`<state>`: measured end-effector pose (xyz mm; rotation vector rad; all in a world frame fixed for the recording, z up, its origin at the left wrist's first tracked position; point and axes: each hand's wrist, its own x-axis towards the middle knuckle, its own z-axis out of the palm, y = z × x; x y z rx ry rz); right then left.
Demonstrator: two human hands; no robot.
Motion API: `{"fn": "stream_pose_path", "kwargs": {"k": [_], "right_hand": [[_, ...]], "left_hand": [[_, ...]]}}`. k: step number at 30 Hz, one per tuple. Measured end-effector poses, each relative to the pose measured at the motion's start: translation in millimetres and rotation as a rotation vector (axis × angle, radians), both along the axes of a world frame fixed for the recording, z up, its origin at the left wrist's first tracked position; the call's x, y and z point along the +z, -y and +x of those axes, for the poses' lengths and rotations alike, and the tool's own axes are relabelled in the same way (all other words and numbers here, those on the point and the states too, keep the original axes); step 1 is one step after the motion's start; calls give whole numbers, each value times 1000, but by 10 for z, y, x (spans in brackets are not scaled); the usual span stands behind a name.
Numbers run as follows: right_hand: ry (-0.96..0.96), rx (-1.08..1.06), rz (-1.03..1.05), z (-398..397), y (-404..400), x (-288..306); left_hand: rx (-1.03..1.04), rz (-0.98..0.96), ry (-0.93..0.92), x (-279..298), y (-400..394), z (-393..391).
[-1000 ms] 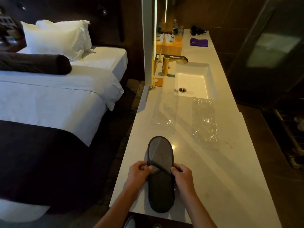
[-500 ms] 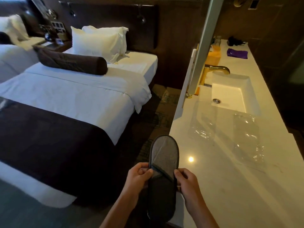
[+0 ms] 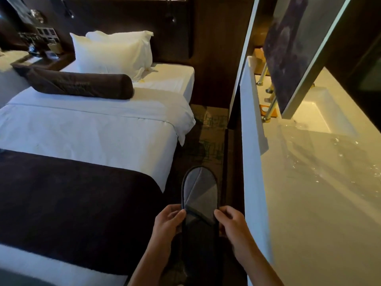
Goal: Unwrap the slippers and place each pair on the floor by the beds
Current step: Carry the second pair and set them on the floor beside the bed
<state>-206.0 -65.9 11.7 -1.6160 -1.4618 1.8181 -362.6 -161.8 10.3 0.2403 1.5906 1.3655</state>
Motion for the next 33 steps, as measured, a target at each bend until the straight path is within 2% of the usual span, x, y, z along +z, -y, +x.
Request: {"fn": "stream_pose_path", "kwargs": {"k": [4, 13, 20, 33], "right_hand": [[13, -18, 5, -297, 11, 45], [-15, -89, 16, -833, -478, 17], [-29, -91, 126, -1246, -1370, -7], [-24, -71, 170, -1992, -3271, 83]], "left_hand": [[-2, 67, 37, 12, -49, -312], [-20, 80, 49, -87, -655, -896], [-63, 61, 7, -226, -1547, -1371], [-97, 79, 11, -132, -3397, -2131]]}}
